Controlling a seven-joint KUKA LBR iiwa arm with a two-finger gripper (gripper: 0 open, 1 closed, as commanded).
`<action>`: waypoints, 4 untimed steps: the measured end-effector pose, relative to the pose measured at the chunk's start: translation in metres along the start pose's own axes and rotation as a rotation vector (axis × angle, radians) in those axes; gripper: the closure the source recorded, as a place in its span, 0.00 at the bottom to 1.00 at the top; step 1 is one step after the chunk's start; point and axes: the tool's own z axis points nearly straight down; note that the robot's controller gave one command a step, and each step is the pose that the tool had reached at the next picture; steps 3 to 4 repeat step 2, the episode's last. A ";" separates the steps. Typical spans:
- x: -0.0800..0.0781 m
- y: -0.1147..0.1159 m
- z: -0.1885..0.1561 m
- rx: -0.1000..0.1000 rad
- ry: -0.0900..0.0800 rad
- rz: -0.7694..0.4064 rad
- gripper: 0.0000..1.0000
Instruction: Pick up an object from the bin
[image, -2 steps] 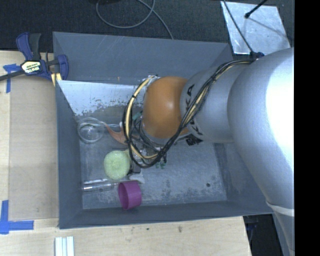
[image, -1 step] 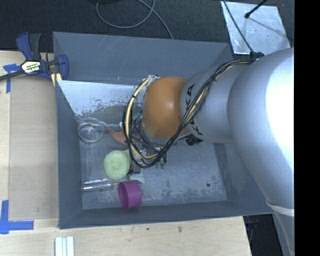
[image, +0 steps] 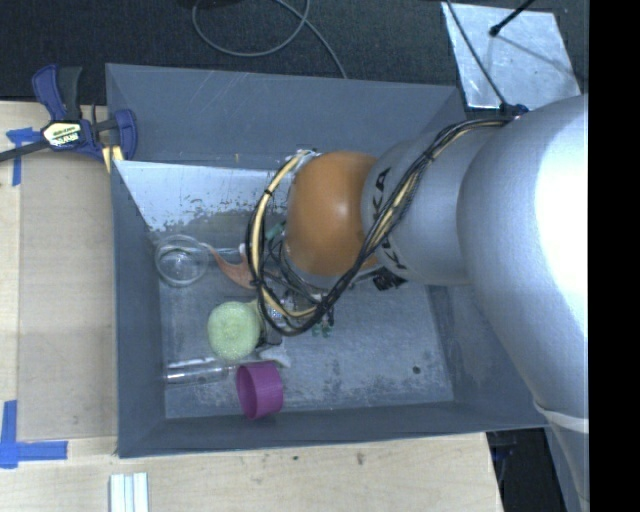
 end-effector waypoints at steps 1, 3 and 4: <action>0.000 0.000 -0.011 0.001 0.001 0.000 1.00; 0.000 -0.001 -0.024 0.003 0.003 0.000 1.00; 0.000 -0.001 -0.024 0.003 0.003 0.000 1.00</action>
Offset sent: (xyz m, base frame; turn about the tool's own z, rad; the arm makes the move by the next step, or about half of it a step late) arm 0.0001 0.0000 0.0597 0.0000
